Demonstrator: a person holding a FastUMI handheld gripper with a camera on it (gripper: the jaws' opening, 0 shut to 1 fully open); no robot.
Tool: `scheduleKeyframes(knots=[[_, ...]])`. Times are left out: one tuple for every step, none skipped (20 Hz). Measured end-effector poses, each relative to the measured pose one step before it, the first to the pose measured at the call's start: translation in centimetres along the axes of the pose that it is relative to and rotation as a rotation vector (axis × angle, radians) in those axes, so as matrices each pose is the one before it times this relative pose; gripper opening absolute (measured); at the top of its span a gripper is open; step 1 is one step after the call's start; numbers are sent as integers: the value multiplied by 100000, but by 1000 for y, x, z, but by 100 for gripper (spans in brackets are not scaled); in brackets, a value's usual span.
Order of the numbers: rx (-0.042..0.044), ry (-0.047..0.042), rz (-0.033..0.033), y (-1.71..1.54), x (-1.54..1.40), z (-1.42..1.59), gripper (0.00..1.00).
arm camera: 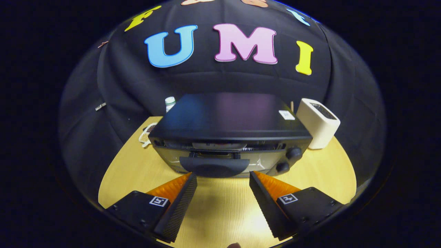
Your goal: Open the toaster oven, put the food inside, and close the toaster oven door.
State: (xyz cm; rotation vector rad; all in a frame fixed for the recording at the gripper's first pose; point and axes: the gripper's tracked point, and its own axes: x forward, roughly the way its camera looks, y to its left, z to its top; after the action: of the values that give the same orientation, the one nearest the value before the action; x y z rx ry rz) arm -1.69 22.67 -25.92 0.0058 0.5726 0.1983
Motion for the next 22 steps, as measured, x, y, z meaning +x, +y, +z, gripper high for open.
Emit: scheduleKeyframes(knots=[[-779,-3981,118,-177,-355,1399,99],[-589,-3823,-227,-267,-523,1364,99],[-587,-3255,-88,-376,-402,1105,99],[-463,-2861,141,-336,-572,1167,99],[-51,-2752,406,-283,-574,1115,99],[-45,-2773,581,-258,-639,1104,99],[-201,-2340,305,-358,-685,1045,99],[-285,-2179,188,-484,-532,1049,99],[-75,-2266,208,-466,-527,1151,99],[118,-1566,447,-450,-463,961,99],[403,-1115,263,-625,-430,734,99],[649,-1541,209,-587,-645,860,99],[444,-1711,-259,-740,-365,1015,99],[219,-1720,-405,-927,-538,1003,99],[137,-1512,-188,-885,-451,906,99],[354,-2075,-298,-906,-458,1002,99],[237,-1437,-63,-970,-220,1312,99],[-179,-2034,-700,-1097,-559,1096,99],[-280,-1676,-591,-1087,-677,1050,99],[-356,-1836,-498,-1028,-420,823,99],[-788,-764,-521,-999,-237,532,99],[-287,-520,-636,-1028,-301,386,99]])
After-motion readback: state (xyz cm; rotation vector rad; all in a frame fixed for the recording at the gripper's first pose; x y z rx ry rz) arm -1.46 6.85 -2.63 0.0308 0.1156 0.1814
